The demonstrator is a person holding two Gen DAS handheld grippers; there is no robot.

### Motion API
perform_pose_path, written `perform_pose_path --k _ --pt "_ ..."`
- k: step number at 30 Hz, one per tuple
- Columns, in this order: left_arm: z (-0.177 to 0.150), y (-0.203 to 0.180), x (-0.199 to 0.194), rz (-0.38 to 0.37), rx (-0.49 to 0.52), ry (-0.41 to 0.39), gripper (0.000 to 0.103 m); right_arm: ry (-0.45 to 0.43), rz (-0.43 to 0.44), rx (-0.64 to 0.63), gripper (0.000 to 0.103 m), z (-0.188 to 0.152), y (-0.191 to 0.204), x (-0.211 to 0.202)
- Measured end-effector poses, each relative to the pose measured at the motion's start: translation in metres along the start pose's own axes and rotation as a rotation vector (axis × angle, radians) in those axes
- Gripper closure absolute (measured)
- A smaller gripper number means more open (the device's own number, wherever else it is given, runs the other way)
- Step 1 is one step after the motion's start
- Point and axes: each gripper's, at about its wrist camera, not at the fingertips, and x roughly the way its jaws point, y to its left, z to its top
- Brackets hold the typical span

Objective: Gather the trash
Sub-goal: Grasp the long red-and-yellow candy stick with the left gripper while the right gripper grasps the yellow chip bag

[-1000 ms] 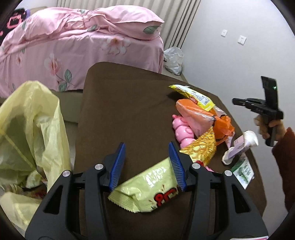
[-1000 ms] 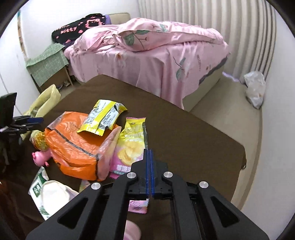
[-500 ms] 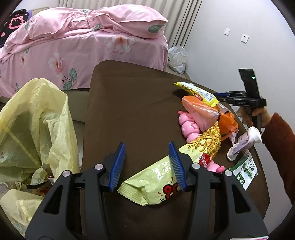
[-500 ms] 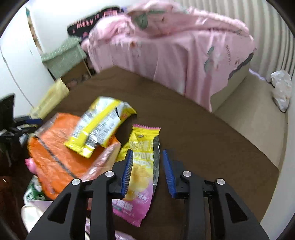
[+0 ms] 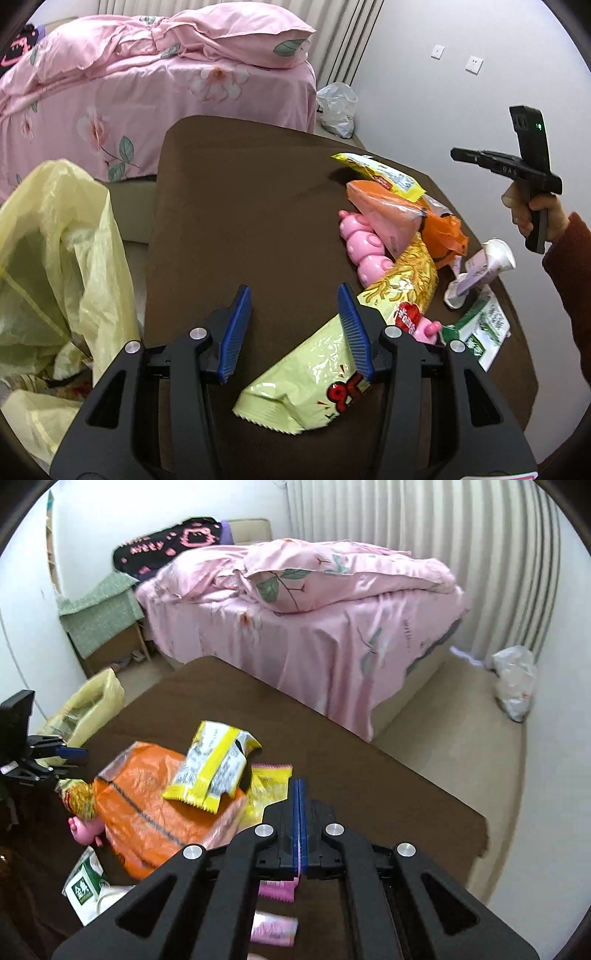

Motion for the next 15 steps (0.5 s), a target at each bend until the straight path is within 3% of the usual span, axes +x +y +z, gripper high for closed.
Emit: perform_pose_path --k 4,5,6,8,10,12,15 --pt "-0.008 -0.005 -0.008 -0.036 -0.016 0.011 0.057 0.105 0.007 -0.009 0.092 -0.016 -0.004 0.016" --pt "-0.010 -0.007 -0.011 -0.040 -0.011 0.006 0.057 0.132 -0.011 -0.023 0.074 -0.023 -0.005 0.023" --pt "-0.012 -0.010 -0.016 -0.041 -0.001 -0.003 0.057 0.153 -0.005 -0.023 0.065 -0.029 -0.006 0.029" --pt "-0.015 -0.014 -0.024 -0.028 0.014 -0.019 0.057 0.163 0.015 0.018 0.065 -0.036 -0.011 0.038" --pt "-0.015 -0.013 -0.026 -0.009 0.015 -0.022 0.057 0.109 0.018 0.060 0.065 -0.033 -0.010 0.034" --pt "-0.012 -0.013 -0.026 -0.003 0.009 -0.028 0.057 0.066 0.029 0.052 0.065 -0.019 0.000 0.026" --pt "-0.008 -0.014 -0.025 -0.009 0.009 -0.038 0.057 0.079 0.061 0.037 0.065 0.004 0.016 0.028"
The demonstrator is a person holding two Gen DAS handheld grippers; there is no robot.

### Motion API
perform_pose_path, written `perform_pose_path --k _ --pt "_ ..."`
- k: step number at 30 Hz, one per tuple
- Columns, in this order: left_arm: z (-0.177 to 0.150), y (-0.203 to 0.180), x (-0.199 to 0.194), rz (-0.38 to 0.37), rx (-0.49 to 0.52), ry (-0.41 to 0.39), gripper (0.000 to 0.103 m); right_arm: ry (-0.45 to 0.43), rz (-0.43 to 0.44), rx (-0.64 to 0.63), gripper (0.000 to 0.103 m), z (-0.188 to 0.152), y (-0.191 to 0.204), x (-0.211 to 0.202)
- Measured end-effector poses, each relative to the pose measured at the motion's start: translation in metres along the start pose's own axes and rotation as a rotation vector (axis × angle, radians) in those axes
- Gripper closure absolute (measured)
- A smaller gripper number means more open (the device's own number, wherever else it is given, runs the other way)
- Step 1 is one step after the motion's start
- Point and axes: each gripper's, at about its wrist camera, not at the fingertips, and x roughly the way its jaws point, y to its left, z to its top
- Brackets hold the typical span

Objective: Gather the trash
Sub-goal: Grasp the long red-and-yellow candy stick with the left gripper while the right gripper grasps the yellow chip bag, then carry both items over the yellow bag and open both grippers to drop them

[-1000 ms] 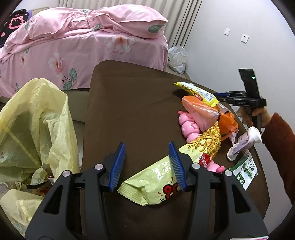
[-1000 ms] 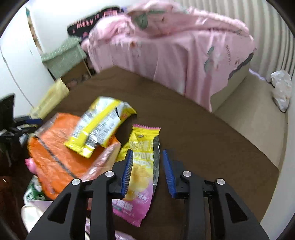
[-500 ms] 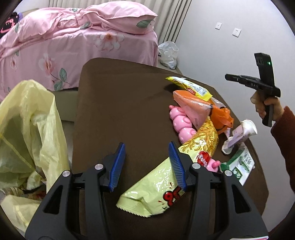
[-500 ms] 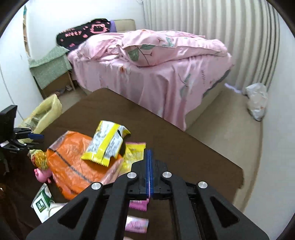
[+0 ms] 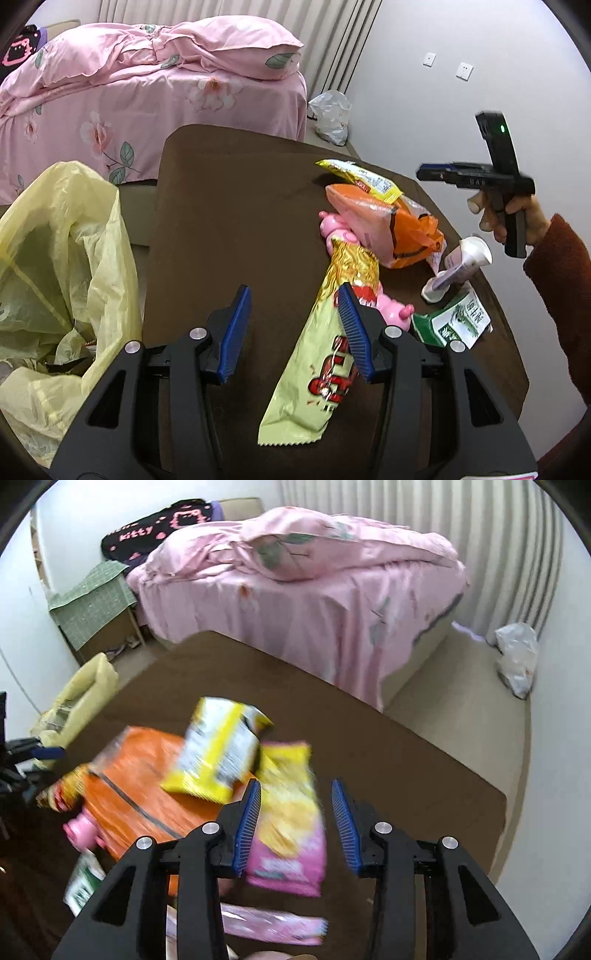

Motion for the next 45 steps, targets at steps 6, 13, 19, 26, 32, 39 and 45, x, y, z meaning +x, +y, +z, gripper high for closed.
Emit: perform_pose_path --k 6,13,19,26,32,39,45 --pt "-0.002 -0.003 0.007 -0.024 0.017 0.011 0.057 0.088 0.123 -0.007 0.065 0.030 0.042 0.042" --pt "-0.004 0.003 0.000 -0.043 0.023 0.007 0.057 0.176 0.026 -0.033 0.079 0.026 0.065 0.072" --pt "-0.010 0.004 -0.003 -0.074 0.039 0.022 0.056 0.072 -0.052 -0.029 0.083 0.023 0.089 0.021" --pt "-0.028 -0.012 -0.001 -0.170 0.083 0.091 0.056 -0.076 -0.190 -0.017 0.083 -0.005 0.123 -0.054" --pt "-0.034 -0.012 -0.001 -0.109 0.033 0.097 0.078 -0.189 -0.272 0.061 0.083 -0.036 0.147 -0.085" --pt "-0.030 -0.002 -0.031 -0.057 0.007 0.020 0.087 -0.238 -0.253 0.070 0.083 -0.052 0.177 -0.106" --pt "-0.019 0.018 -0.078 -0.004 -0.004 -0.098 0.087 -0.279 -0.197 0.027 0.083 -0.044 0.217 -0.110"
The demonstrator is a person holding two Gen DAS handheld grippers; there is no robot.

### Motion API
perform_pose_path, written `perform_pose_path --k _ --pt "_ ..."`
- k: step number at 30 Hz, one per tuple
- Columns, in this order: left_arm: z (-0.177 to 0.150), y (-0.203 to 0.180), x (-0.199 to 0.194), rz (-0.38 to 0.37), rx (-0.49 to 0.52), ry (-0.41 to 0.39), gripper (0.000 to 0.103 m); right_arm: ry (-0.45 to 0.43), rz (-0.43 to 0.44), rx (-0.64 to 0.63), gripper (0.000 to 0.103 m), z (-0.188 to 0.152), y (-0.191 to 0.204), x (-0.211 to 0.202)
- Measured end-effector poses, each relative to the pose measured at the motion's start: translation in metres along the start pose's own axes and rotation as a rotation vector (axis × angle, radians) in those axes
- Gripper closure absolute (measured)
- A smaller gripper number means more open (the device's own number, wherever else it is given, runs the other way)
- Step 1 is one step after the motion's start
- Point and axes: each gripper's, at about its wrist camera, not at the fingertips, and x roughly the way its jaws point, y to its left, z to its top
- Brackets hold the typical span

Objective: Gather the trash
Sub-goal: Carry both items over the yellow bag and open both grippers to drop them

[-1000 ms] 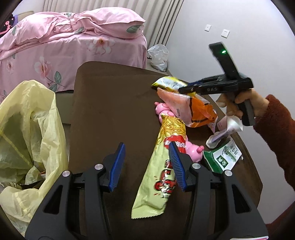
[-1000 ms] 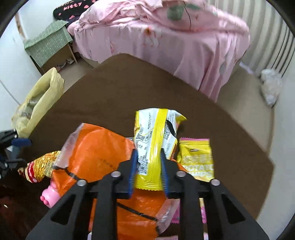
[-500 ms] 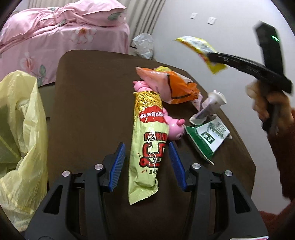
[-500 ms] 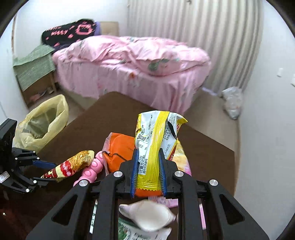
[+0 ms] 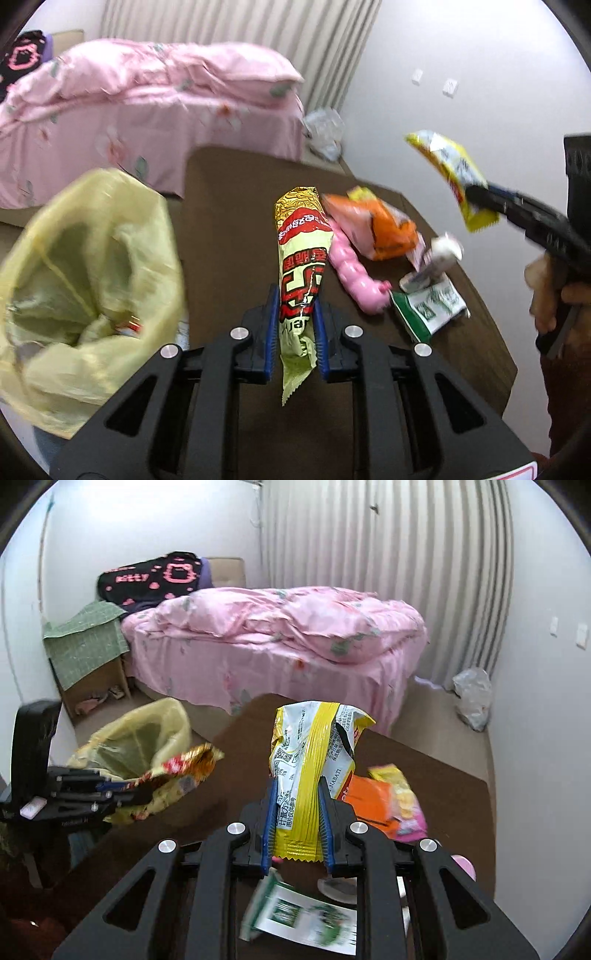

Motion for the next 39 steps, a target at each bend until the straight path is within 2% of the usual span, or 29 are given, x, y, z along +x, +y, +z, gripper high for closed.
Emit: perform_pose_path --k 2,5,6,7,11,14,16,19,25,29,35,36,38,39 --pt "0.005 0.014 -0.016 0.039 -0.021 -0.040 0.087 -0.014 0.031 -0.029 0.083 0.007 0.020 0.001" --pt "0.008 0.050 -0.040 0.170 -0.088 -0.096 0.087 -0.044 0.074 -0.079 0.083 0.020 0.051 0.001" --pt "0.008 0.069 -0.047 0.234 -0.123 -0.115 0.087 -0.051 0.090 -0.092 0.083 0.025 0.059 0.002" --pt "0.007 0.080 -0.049 0.264 -0.145 -0.119 0.087 -0.057 0.110 -0.104 0.083 0.029 0.069 0.004" --pt "-0.009 0.136 -0.048 0.362 -0.283 -0.092 0.087 -0.058 0.204 -0.133 0.083 0.047 0.106 0.024" --pt "-0.030 0.164 -0.036 0.413 -0.354 -0.022 0.087 -0.037 0.283 -0.138 0.083 0.055 0.131 0.045" --pt "-0.045 0.174 -0.027 0.413 -0.389 0.030 0.087 -0.015 0.330 -0.135 0.083 0.058 0.146 0.061" --pt "-0.059 0.182 -0.025 0.402 -0.409 0.047 0.087 0.025 0.412 -0.128 0.083 0.061 0.167 0.090" --pt "-0.060 0.191 -0.041 0.378 -0.447 -0.002 0.087 0.148 0.527 -0.077 0.083 0.058 0.197 0.158" --pt "-0.061 0.191 -0.050 0.349 -0.464 -0.035 0.087 0.222 0.512 -0.072 0.081 0.042 0.206 0.188" --pt "-0.049 0.191 -0.054 0.315 -0.494 -0.085 0.086 0.228 0.467 -0.139 0.072 0.026 0.209 0.193" --pt "-0.046 0.192 -0.055 0.308 -0.504 -0.095 0.085 0.228 0.463 -0.147 0.069 0.025 0.208 0.193" --pt "-0.039 0.191 -0.062 0.295 -0.525 -0.131 0.073 0.216 0.448 -0.162 0.065 0.024 0.207 0.191" --pt "-0.036 0.189 -0.065 0.294 -0.524 -0.150 0.071 0.211 0.443 -0.166 0.062 0.024 0.206 0.189"
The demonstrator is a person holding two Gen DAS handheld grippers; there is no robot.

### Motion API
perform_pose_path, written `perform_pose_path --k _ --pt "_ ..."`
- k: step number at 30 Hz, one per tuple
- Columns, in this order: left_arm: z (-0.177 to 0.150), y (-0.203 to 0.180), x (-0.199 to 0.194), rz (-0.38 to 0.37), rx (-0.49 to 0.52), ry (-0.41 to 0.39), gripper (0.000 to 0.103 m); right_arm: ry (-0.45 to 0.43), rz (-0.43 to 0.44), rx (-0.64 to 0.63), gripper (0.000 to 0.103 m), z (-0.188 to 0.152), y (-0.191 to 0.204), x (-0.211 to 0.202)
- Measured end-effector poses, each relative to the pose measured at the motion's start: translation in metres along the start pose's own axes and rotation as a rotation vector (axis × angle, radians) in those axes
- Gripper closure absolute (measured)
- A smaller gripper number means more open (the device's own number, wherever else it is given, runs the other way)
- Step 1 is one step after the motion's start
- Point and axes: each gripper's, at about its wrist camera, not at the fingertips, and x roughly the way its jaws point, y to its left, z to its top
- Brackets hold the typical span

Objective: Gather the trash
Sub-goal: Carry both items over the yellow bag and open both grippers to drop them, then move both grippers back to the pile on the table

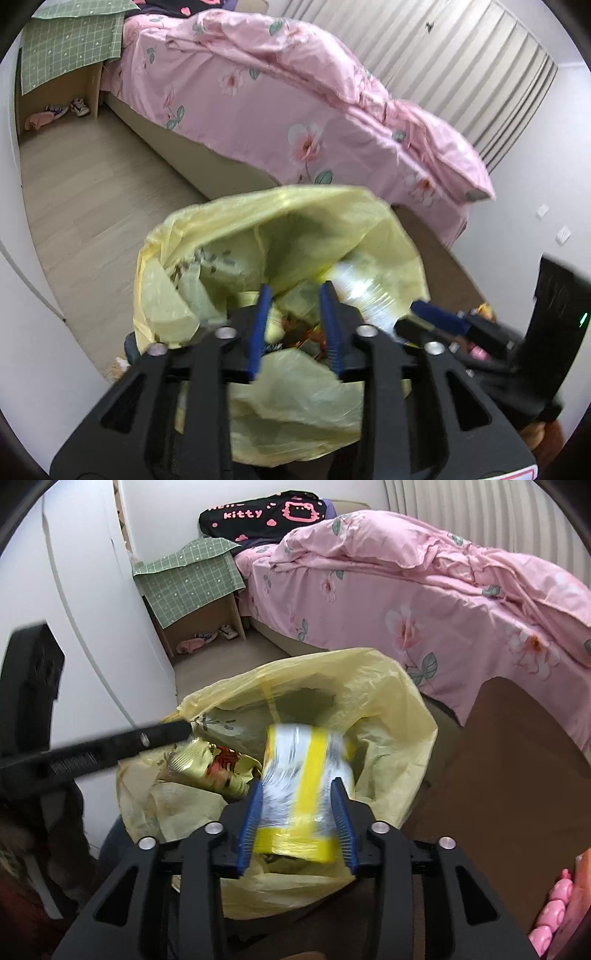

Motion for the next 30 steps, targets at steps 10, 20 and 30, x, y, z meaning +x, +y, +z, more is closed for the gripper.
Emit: perform_pose_path --k 10,20,30 --pt "0.012 -0.038 -0.025 0.010 0.089 -0.087 0.058 -0.068 -0.080 -0.013 0.061 -0.014 -0.010 -0.050" --pt "-0.015 -0.122 -0.023 -0.104 0.272 -0.081 0.052 -0.188 -0.295 0.075 0.055 -0.067 -0.054 -0.158" --pt "-0.070 -0.246 0.014 -0.409 0.524 0.034 0.049 -0.212 -0.525 0.305 0.048 -0.183 -0.125 -0.264"
